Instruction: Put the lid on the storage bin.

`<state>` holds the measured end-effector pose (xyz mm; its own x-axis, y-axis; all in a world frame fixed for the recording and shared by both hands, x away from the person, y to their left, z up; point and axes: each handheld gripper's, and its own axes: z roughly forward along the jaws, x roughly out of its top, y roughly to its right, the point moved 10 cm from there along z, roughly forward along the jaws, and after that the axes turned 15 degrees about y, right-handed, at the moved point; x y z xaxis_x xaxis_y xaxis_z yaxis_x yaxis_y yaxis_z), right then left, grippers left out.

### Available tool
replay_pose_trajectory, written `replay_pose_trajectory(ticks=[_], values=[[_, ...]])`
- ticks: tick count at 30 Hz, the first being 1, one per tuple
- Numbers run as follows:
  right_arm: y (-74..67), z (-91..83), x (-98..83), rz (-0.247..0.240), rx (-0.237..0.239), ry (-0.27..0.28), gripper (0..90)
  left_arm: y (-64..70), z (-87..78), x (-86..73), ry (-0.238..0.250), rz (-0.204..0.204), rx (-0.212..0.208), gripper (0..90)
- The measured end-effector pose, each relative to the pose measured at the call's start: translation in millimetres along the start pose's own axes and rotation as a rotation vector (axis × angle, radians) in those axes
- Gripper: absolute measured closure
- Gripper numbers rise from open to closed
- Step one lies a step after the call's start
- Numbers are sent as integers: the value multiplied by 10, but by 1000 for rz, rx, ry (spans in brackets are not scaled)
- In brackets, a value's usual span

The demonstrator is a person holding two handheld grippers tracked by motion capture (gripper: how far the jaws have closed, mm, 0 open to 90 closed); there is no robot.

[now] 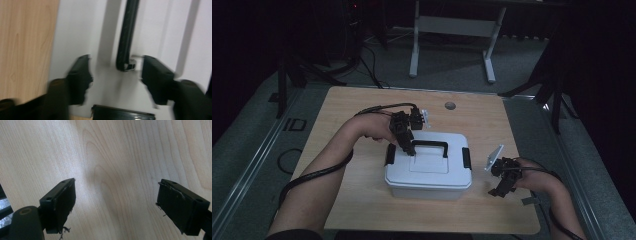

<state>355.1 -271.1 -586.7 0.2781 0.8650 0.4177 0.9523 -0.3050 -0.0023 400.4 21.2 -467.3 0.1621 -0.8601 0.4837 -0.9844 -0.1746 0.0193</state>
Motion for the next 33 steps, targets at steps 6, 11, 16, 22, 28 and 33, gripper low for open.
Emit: replay_pose_trajectory(ticks=[6, 11, 16, 22, 28, 33], values=[[7, 6, 3, 3, 0, 6, 152, -25, -61, -12, 34, -36, 23, 147], [6, 9, 1, 3, -1, 3, 151, -70, -126, -38, 54, -47, 62, 17], [11, 1, 16, 7, -3, 13, 152, -98, -217, -161, 85, -57, 83, 17], [20, 3, 35, 10, -8, 16, 152, -133, -286, -300, 98, -70, 107, 16], [29, 8, 50, 14, -9, 21, 151, -141, -372, -452, 129, -87, 125, 17], [36, 0, 60, 15, -16, 23, 151, -162, -429, -630, 135, -123, 142, 16]])
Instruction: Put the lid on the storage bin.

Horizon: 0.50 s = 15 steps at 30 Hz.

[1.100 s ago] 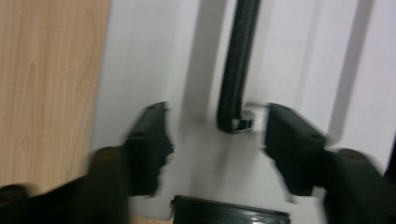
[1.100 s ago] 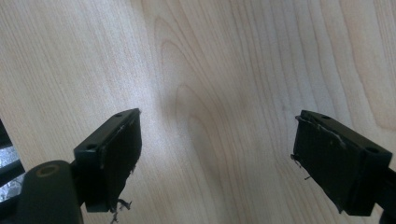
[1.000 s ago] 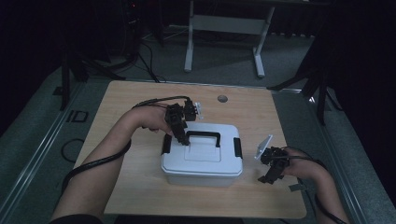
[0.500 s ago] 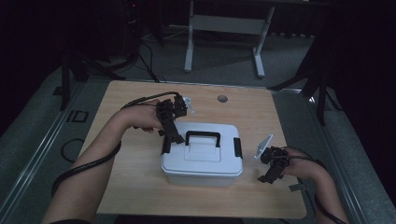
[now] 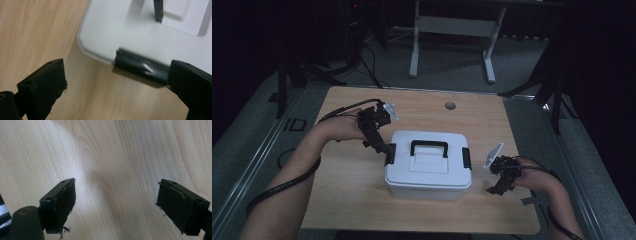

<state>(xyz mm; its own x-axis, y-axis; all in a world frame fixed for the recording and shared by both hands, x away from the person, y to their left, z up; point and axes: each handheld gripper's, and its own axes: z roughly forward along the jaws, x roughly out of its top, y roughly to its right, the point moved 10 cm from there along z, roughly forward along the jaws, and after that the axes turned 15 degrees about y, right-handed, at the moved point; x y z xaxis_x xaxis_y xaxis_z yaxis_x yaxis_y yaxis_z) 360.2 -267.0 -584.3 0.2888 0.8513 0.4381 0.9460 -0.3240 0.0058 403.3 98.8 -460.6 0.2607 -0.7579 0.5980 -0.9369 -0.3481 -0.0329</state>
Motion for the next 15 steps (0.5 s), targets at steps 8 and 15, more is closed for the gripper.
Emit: replay_pose_trajectory(ticks=[8, 15], values=[[13, 16, 15, 1, -2, 5, 152, -55, -79, -227, 36, -32, 23, 17], [19, 40, -24, 9, -1, 1, 152, -107, -106, -508, 31, -73, 42, 17]])
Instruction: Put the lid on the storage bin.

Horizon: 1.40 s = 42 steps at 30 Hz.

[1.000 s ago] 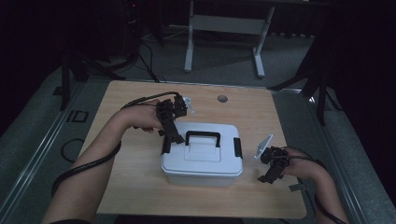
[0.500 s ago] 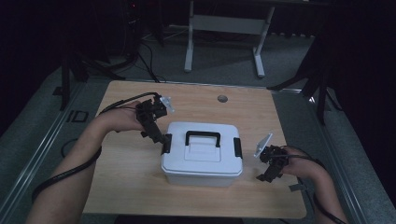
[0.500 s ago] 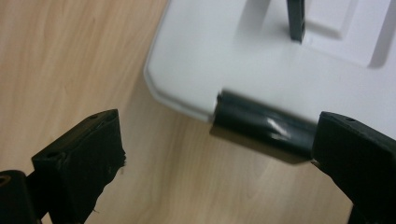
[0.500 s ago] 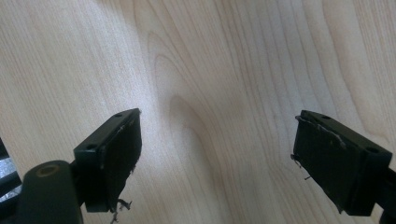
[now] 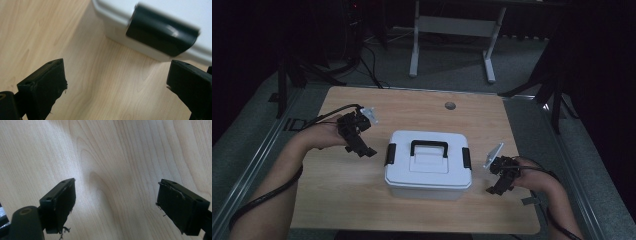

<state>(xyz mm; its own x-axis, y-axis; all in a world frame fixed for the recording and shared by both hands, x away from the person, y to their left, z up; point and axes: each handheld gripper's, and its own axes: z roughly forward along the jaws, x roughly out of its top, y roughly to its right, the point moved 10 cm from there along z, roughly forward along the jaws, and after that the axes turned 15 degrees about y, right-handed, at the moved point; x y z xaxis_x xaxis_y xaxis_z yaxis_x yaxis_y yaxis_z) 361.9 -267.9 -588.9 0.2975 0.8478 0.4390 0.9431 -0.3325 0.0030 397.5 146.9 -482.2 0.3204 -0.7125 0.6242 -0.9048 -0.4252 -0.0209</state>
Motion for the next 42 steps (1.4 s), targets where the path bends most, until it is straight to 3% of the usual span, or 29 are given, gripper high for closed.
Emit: replay_pose_trajectory(ticks=[15, 23, 32, 35, 37, 42], values=[[28, 13, -43, 17, -13, 21, 151, -20, 127, -579, -10, -90, -20, 17], [43, 27, -69, 31, -29, 42, 151, 1, 153, -731, 16, -100, -17, 17], [69, 59, -134, 49, -46, 58, 140, 54, 219, -998, -8, -108, -13, 17], [83, 51, -151, 56, -56, 69, 138, 54, 237, -1053, 28, -107, -5, 17], [92, 47, -158, 62, -64, 79, 137, 45, 242, -1076, 59, -133, -1, 17], [117, 58, -189, 81, -82, 99, 132, 19, 232, -1194, 67, -145, 38, 17]])
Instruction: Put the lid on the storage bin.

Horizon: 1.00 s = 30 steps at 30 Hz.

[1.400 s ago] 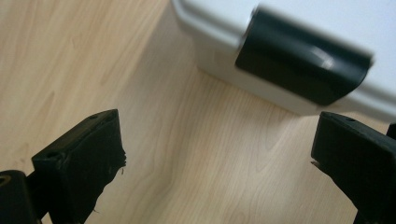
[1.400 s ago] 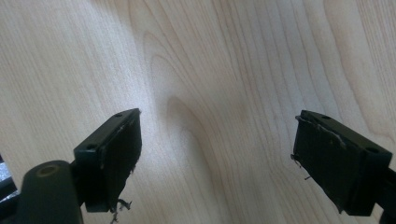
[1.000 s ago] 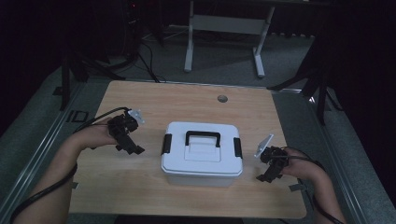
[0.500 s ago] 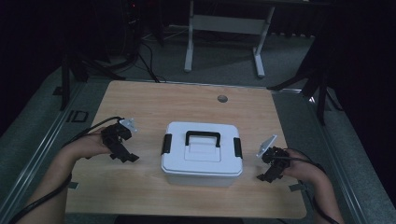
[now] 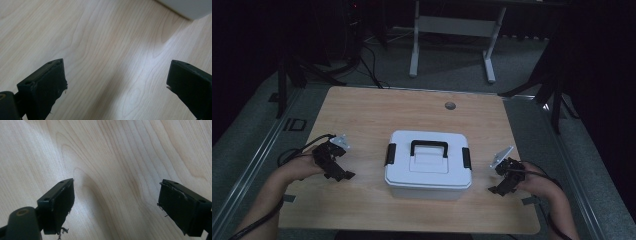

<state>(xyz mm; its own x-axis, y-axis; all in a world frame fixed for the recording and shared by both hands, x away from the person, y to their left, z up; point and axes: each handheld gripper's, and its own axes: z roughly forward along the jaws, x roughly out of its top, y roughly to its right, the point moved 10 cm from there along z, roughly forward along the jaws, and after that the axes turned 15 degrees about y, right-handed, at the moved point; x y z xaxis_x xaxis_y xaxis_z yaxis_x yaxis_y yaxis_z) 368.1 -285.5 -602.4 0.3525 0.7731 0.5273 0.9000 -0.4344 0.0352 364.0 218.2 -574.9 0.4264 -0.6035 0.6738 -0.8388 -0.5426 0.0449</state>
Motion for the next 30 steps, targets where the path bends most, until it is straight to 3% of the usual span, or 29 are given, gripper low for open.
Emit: replay_pose_trajectory(ticks=[7, 10, 14, 20, 30], values=[[25, 12, -36, 16, -18, 23, 130, -14, -5, -214, -13, -12, 38, 17], [25, 26, -43, 25, -20, 42, 130, 23, -4, -264, 10, -27, 34, 17], [27, 59, -57, 26, -19, 64, 130, 35, 5, -372, -12, -23, 37, 17], [37, 70, -72, 51, -23, 102, 127, 49, -15, -426, 11, -48, 35, 17], [74, -3, -102, 78, -55, 152, 126, 85, -32, -529, -1, -47, 37, 17]])
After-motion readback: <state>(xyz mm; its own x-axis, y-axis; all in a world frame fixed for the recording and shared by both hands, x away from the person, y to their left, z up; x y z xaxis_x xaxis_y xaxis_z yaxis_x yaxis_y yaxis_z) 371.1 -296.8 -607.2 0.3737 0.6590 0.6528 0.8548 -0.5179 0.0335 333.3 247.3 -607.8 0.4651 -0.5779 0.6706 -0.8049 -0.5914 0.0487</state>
